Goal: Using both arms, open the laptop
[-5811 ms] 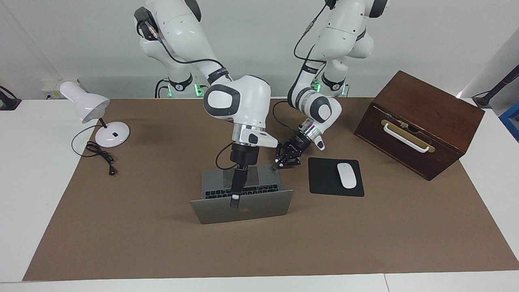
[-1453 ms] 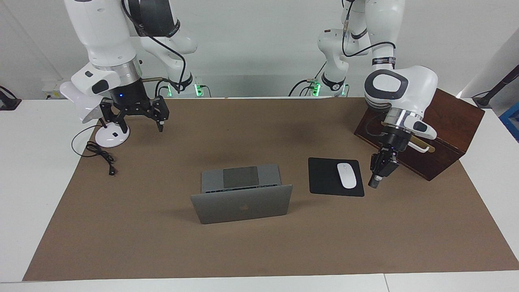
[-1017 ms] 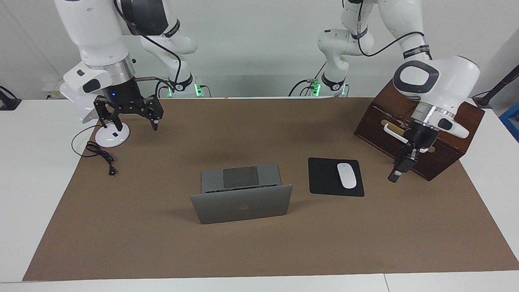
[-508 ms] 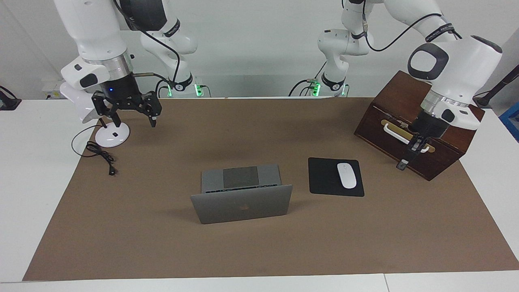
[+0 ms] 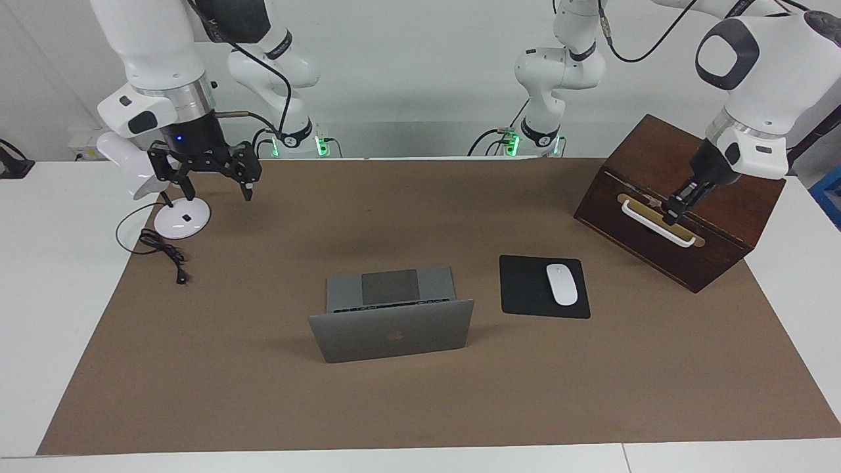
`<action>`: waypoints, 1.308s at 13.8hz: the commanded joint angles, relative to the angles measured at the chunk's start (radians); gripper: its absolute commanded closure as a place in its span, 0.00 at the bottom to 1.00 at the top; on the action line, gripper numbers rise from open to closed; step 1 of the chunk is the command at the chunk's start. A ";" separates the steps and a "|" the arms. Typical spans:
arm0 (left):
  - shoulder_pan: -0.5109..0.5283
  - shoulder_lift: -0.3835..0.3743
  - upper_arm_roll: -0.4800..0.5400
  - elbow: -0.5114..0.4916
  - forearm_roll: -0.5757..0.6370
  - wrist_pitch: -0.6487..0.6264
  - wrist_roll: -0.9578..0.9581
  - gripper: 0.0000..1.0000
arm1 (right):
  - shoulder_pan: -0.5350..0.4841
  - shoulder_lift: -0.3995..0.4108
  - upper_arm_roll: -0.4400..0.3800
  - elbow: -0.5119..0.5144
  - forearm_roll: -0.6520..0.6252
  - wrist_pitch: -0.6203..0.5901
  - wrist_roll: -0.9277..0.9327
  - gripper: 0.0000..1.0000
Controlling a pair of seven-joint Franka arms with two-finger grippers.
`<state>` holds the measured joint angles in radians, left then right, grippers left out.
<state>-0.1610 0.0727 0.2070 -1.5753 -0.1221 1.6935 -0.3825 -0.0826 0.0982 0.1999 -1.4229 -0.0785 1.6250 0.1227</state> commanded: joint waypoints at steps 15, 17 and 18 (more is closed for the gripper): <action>0.058 -0.134 -0.018 -0.089 0.108 -0.213 0.211 0.91 | -0.023 -0.026 0.006 -0.028 0.028 -0.008 0.003 0.00; 0.118 -0.136 -0.069 -0.094 0.108 -0.181 0.209 0.85 | -0.031 -0.026 0.006 -0.034 0.028 -0.005 0.000 0.00; 0.135 -0.136 -0.078 -0.094 0.108 -0.172 0.212 0.50 | -0.034 -0.031 0.009 -0.037 0.029 -0.010 0.002 0.00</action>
<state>-0.0820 -0.0286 0.1718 -1.6276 -0.0319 1.4800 -0.1846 -0.0887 0.0980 0.1984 -1.4245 -0.0785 1.6233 0.1227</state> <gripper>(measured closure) 0.877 0.000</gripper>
